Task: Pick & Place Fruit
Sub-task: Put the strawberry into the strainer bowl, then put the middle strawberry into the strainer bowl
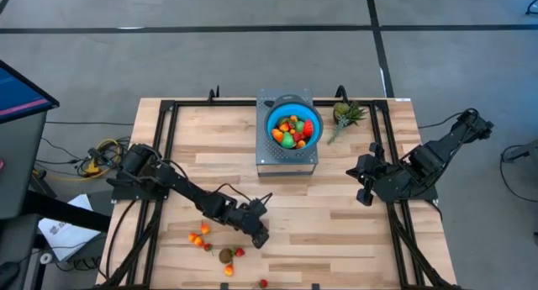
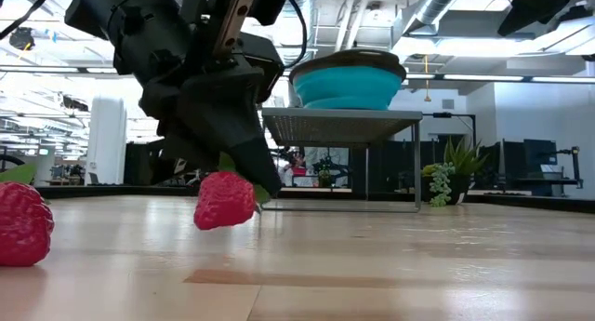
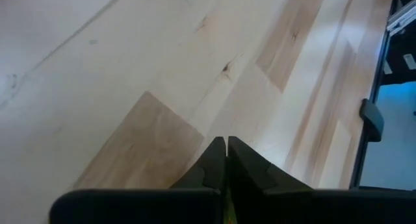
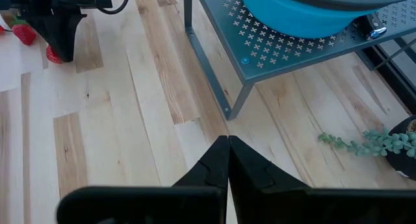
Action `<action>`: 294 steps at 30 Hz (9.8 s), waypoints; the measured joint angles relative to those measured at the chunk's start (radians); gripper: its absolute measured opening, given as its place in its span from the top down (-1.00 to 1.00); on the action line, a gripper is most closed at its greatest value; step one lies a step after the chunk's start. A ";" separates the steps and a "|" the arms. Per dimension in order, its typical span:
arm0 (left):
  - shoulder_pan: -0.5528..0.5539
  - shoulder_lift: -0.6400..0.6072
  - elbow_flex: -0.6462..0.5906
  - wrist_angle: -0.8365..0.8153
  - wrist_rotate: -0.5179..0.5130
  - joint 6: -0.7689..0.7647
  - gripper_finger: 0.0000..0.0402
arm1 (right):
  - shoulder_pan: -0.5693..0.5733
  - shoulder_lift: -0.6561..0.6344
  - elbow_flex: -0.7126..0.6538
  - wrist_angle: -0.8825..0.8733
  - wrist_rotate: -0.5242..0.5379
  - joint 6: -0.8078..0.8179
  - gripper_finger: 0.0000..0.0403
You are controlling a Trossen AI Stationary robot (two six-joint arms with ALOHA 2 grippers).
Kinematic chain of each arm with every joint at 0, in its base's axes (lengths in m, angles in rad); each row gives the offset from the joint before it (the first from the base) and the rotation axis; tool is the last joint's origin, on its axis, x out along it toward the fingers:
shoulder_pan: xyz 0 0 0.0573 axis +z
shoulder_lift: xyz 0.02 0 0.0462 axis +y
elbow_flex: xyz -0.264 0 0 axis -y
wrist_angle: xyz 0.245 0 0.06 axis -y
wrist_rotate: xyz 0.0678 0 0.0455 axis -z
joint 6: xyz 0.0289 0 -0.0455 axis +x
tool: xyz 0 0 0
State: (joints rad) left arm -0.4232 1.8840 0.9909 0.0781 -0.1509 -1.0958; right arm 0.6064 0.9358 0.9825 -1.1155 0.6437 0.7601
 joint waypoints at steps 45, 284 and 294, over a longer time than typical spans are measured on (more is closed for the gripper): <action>0.512 -0.483 0.002 0.332 -0.201 0.720 1.00 | -0.027 0.000 0.000 0.006 0.091 -0.008 1.00; -0.243 -0.083 0.156 -0.555 -0.058 0.464 -0.59 | -0.098 0.001 0.000 -0.014 0.061 -0.010 1.00; -0.243 -0.083 0.119 -0.526 -0.050 0.464 -0.55 | -0.098 0.001 0.000 -0.014 0.061 -0.008 1.00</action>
State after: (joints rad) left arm -0.6662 1.8011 1.1094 -0.4483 -0.2010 -0.6320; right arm 0.5083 0.9367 0.9825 -1.1290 0.7044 0.7525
